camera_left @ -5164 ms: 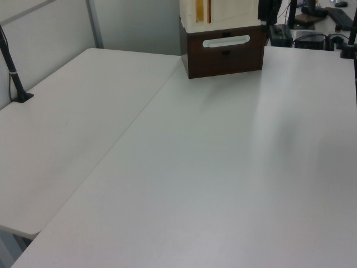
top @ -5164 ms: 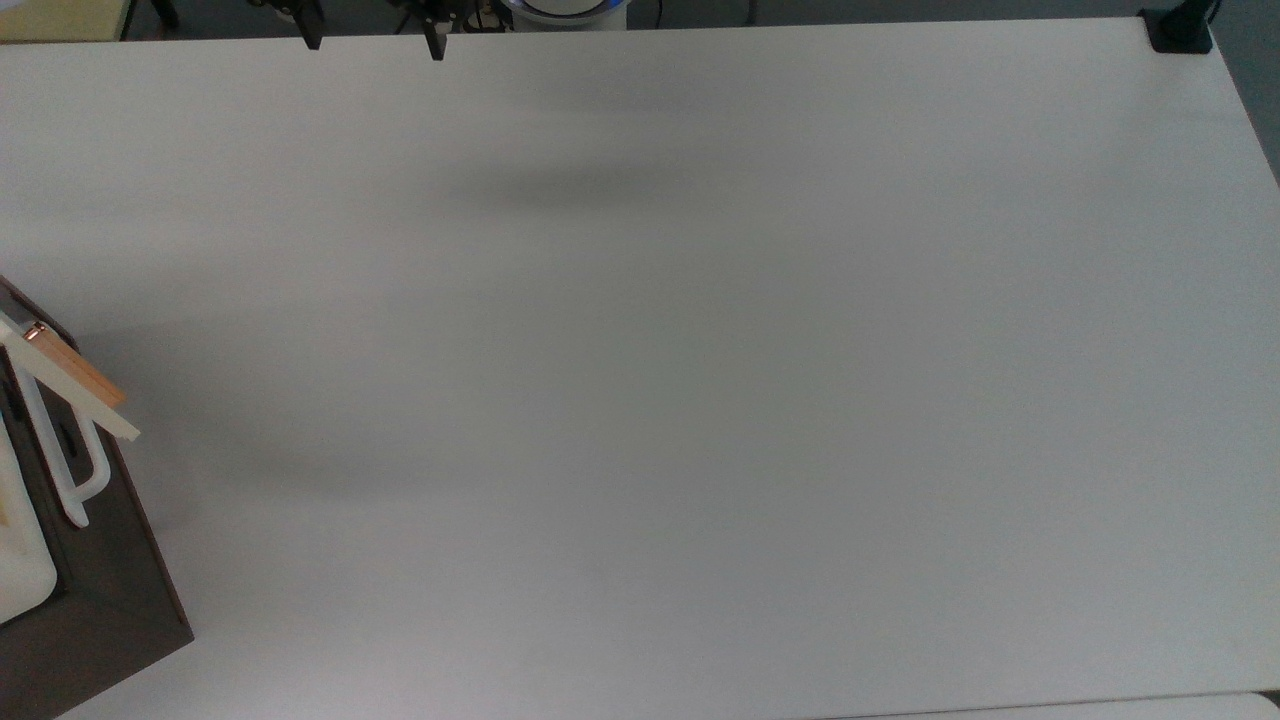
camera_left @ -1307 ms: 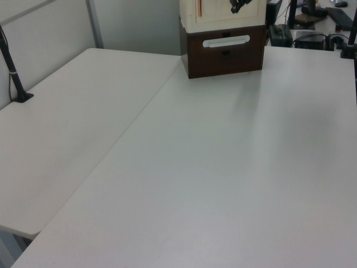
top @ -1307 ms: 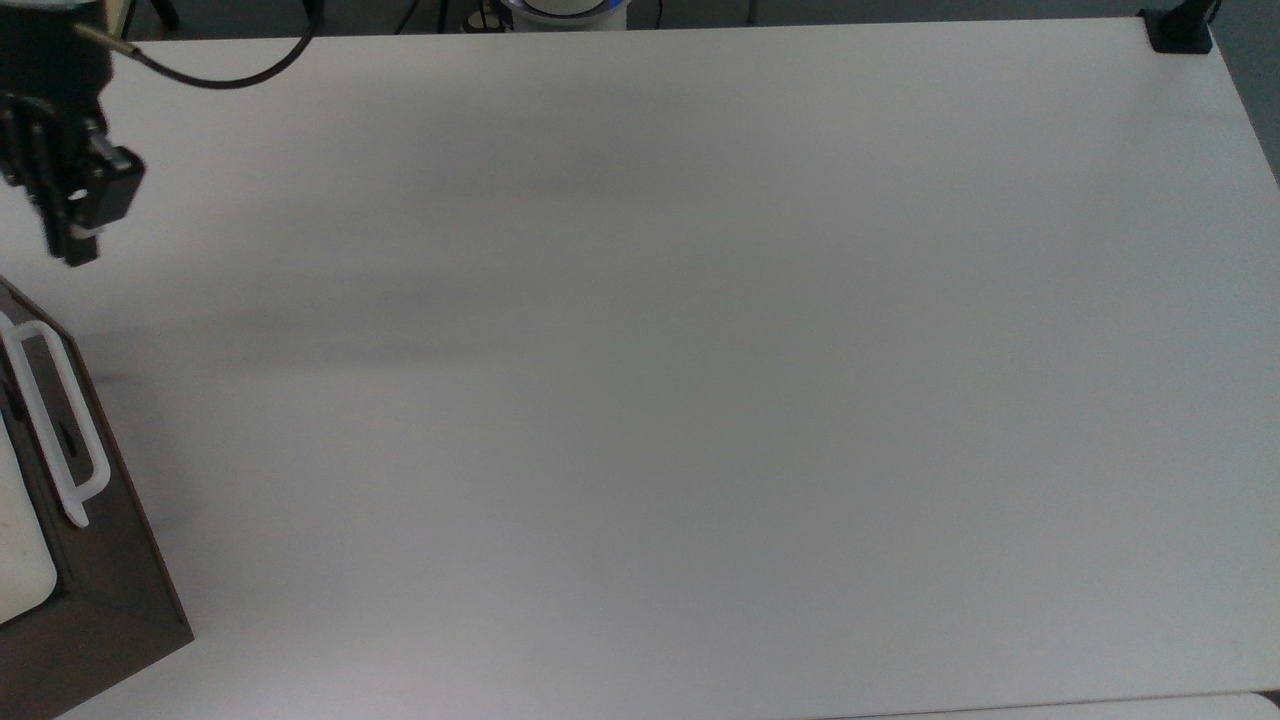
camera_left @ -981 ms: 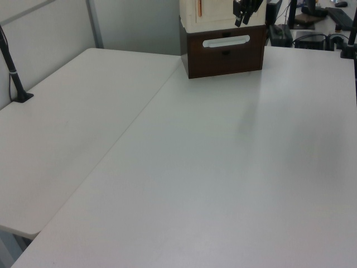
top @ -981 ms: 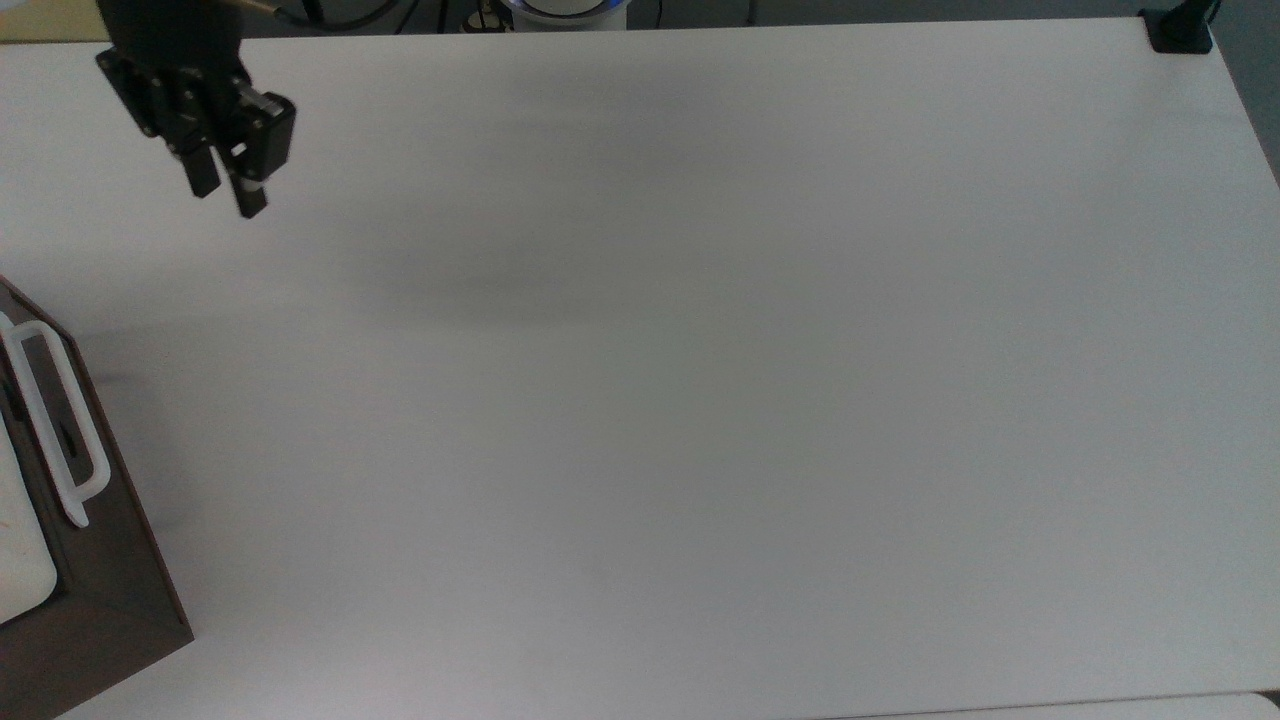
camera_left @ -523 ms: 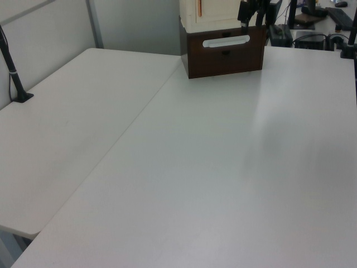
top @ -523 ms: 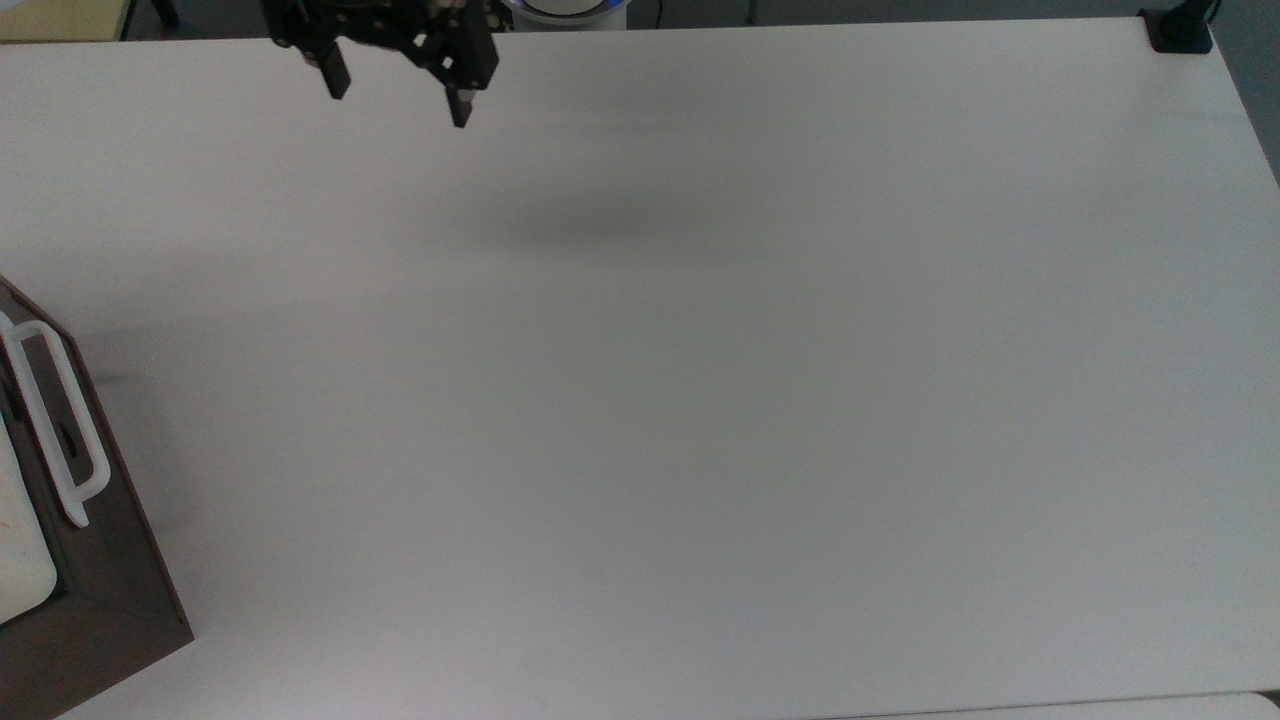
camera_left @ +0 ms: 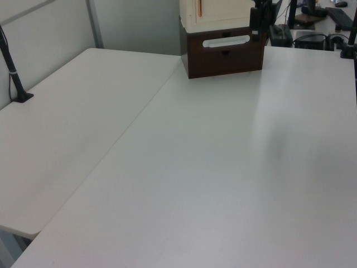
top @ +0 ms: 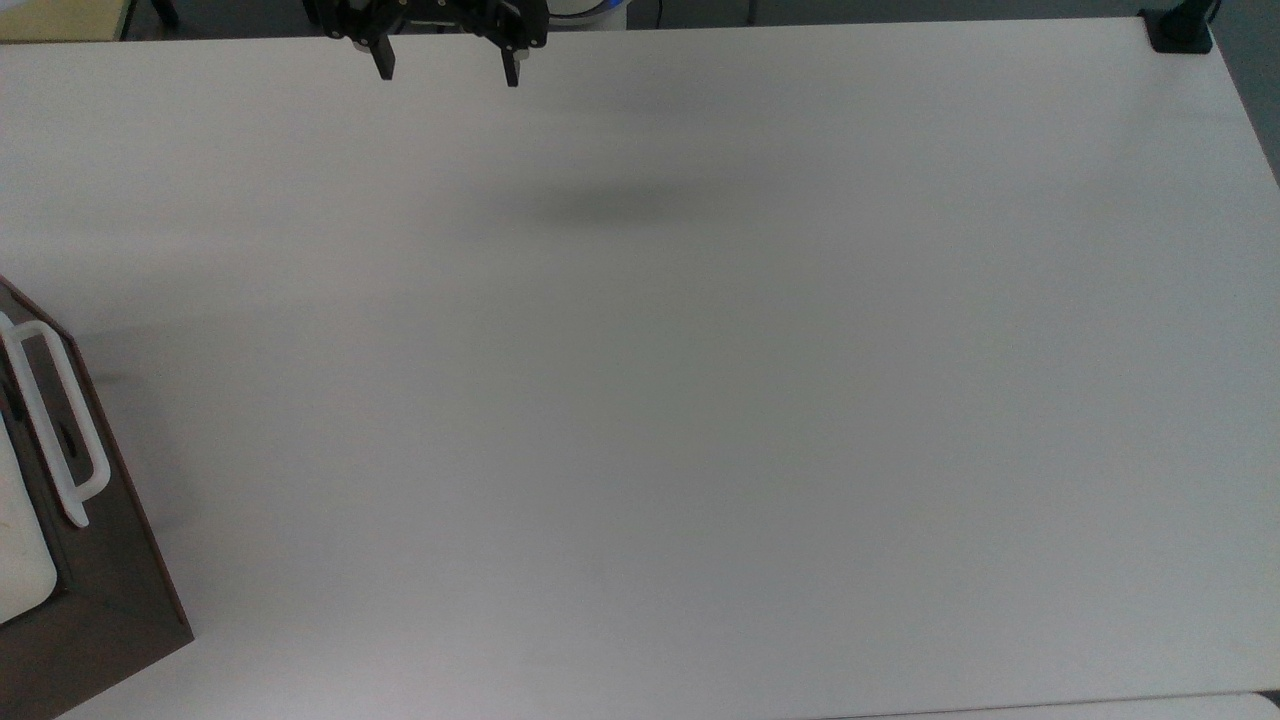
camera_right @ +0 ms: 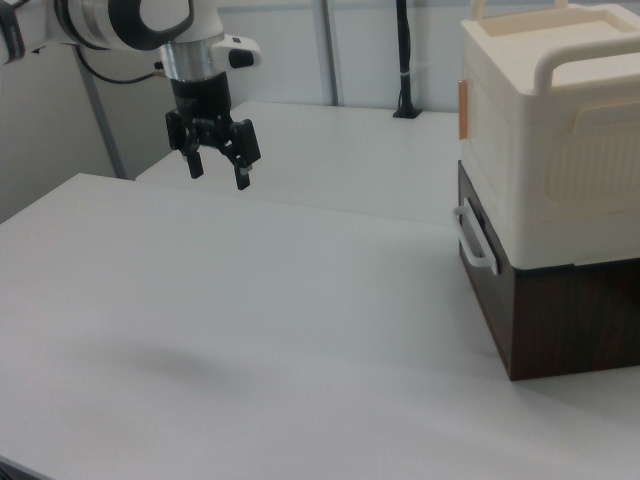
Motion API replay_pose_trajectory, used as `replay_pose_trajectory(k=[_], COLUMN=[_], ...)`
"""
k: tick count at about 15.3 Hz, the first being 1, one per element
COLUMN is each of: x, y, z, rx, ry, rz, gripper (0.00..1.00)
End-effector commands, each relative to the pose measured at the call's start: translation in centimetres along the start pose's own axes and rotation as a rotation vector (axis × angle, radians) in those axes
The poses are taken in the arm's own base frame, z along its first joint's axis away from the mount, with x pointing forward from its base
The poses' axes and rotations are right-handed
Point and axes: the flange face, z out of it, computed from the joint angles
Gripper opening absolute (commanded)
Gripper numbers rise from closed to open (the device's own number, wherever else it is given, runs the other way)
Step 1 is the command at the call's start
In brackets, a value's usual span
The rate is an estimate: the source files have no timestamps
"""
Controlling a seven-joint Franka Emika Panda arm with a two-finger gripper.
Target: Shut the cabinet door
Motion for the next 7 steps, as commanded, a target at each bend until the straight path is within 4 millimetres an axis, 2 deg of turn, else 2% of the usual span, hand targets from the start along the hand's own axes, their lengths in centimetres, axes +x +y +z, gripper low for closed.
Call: replay_pose_trajectory(k=[1, 2, 7], x=[-1.35, -1.37, -1.54], y=[2.26, 2.97, 2.8], z=[-1.18, -1.49, -1.46], rx=[0.014, 0.014, 0.015], ry=[0.017, 0.025, 0.014], rz=[0.015, 0.028, 0.024], gripper=[1.0, 1.0, 1.0])
